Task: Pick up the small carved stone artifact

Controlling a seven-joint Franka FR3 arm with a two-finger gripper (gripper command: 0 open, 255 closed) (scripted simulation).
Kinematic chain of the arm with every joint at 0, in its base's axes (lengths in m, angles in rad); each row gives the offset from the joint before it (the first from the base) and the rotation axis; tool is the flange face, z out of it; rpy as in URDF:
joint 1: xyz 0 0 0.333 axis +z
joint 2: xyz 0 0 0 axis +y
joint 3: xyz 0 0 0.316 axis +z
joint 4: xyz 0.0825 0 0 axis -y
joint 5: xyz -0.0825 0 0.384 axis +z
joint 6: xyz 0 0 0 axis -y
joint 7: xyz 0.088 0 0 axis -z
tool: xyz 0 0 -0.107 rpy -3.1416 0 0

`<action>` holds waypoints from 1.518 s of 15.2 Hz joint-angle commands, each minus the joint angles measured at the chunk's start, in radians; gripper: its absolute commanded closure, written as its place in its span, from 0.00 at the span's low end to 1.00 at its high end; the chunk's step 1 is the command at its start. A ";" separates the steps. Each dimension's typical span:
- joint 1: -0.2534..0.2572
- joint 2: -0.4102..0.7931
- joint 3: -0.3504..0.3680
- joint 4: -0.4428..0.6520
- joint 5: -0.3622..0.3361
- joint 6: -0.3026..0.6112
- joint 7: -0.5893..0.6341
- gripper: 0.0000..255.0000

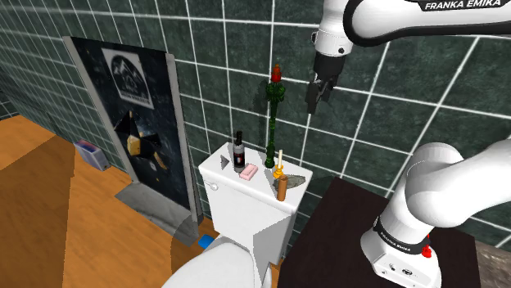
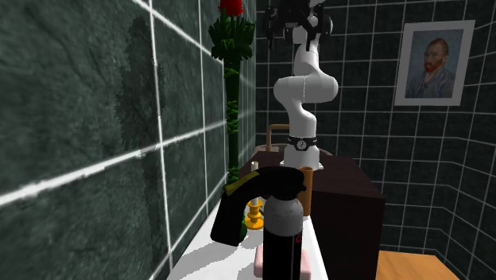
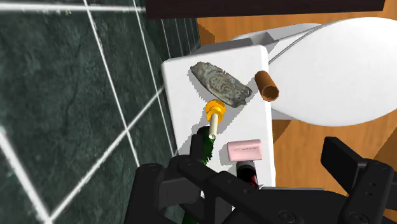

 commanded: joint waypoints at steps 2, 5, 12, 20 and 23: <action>0.006 0.001 -0.016 -0.031 -0.006 0.033 -0.030 0.00; 0.023 0.017 -0.065 -0.116 -0.024 0.135 -0.120 0.00; 0.061 0.127 -0.188 -0.264 -0.068 0.392 -0.337 0.00; 0.136 0.392 -0.345 -0.336 -0.068 0.719 -0.619 0.00; 0.191 0.527 -0.409 -0.335 -0.018 0.843 -0.755 0.00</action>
